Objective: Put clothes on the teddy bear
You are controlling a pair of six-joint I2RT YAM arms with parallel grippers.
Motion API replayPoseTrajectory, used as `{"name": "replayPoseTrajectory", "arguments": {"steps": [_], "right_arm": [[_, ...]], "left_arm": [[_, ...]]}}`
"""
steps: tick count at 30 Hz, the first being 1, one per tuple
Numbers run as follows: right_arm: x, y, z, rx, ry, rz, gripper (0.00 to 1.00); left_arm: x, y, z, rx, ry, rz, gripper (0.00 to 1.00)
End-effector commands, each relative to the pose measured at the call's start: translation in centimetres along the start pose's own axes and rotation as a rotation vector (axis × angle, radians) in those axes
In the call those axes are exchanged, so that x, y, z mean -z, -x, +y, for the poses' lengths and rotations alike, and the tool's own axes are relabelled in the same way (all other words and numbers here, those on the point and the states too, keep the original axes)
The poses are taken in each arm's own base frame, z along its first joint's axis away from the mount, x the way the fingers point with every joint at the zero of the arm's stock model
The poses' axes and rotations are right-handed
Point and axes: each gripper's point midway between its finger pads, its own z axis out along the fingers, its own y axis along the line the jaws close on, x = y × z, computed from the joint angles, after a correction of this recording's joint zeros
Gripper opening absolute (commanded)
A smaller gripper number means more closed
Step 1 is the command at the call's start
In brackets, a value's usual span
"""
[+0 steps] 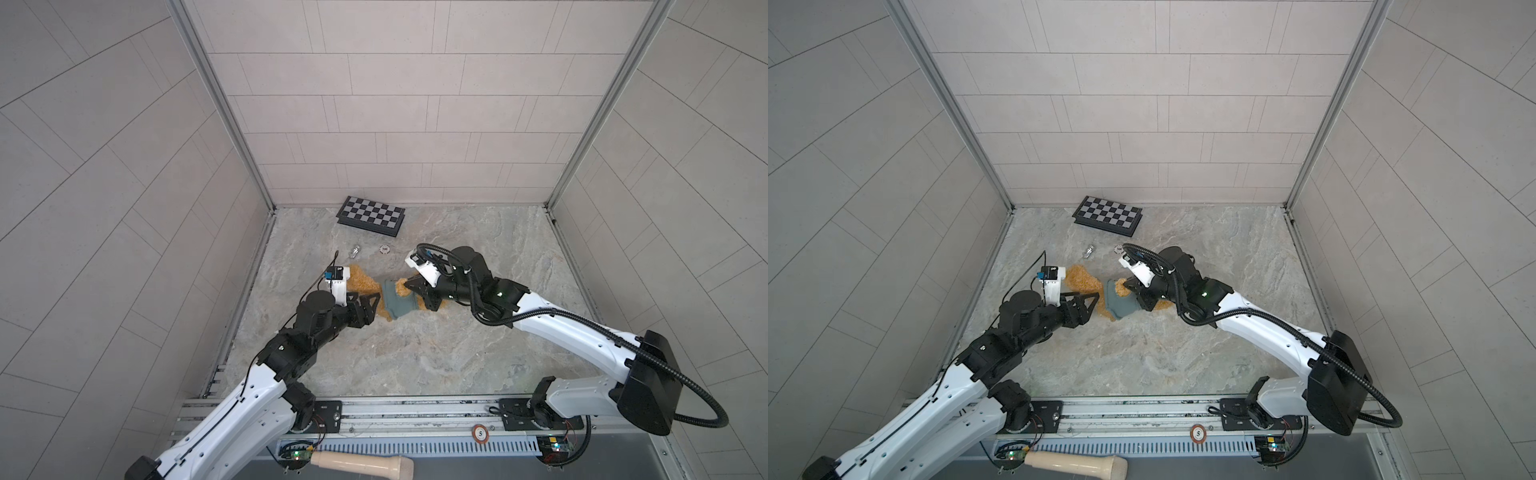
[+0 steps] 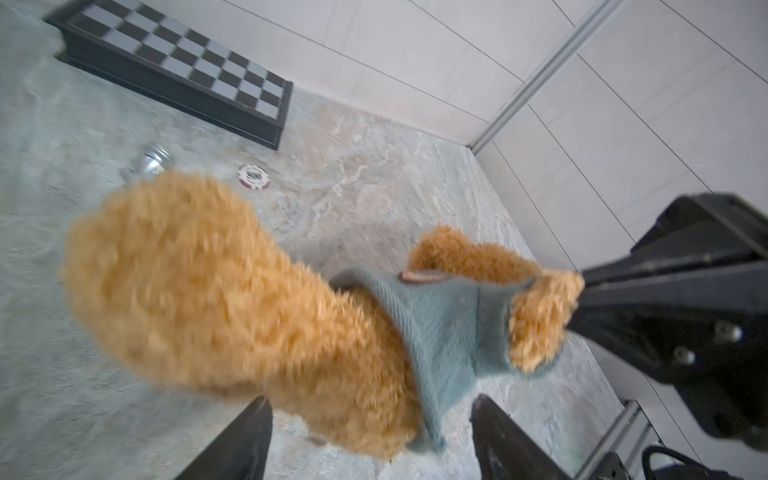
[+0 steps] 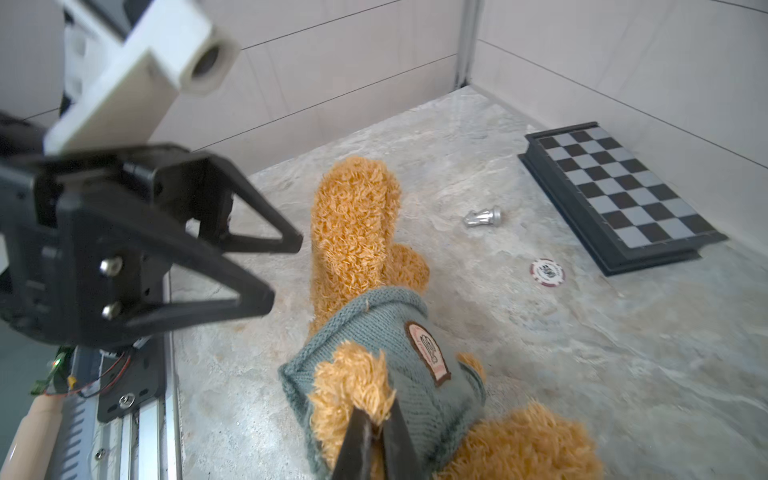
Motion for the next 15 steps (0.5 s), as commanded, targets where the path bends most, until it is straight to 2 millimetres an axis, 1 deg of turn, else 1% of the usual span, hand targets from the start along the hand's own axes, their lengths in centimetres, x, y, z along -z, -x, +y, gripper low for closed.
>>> {"name": "replayPoseTrajectory", "arguments": {"steps": [1, 3, 4, 5, 7, 9, 10, 11, 13, 15], "right_arm": [[0.8, 0.7, 2.9, 0.155, 0.133, -0.05, 0.0], [1.2, -2.1, 3.0, 0.128, 0.11, -0.015, 0.1], [1.4, -3.3, 2.9, 0.113, 0.095, 0.001, 0.15], [1.7, -4.7, 2.8, 0.092, 0.08, 0.02, 0.21], [2.3, -6.9, 2.5, 0.046, 0.039, 0.041, 0.32], [3.4, -8.2, 2.2, -0.003, -0.005, 0.015, 0.5], [3.7, -9.6, 1.9, -0.044, -0.034, 0.023, 0.56], [4.5, -10.3, 1.2, -0.083, -0.09, 0.02, 0.59], [6.0, -11.1, -0.6, -0.169, -0.202, 0.002, 0.6], [7.1, -11.8, -1.2, -0.259, -0.239, -0.023, 0.61]], "left_arm": [[0.9, 3.1, 0.4, -0.045, 0.095, -0.038, 0.76], [0.8, 4.4, 0.0, -0.087, 0.115, -0.041, 0.75], [0.5, 4.8, -0.2, -0.106, 0.12, -0.032, 0.75], [0.0, 4.9, -0.3, -0.124, 0.124, -0.012, 0.75], [-1.5, 4.0, -0.4, -0.153, 0.125, 0.074, 0.74], [-3.3, 1.7, 0.2, -0.165, 0.141, 0.206, 0.72], [-4.0, 0.4, 0.6, -0.164, 0.144, 0.264, 0.69], [-4.5, -1.1, 1.1, -0.158, 0.156, 0.322, 0.66], [-4.6, -3.9, 2.2, -0.154, 0.181, 0.407, 0.62], [-4.0, -7.0, 2.9, -0.164, 0.204, 0.486, 0.58]]}}
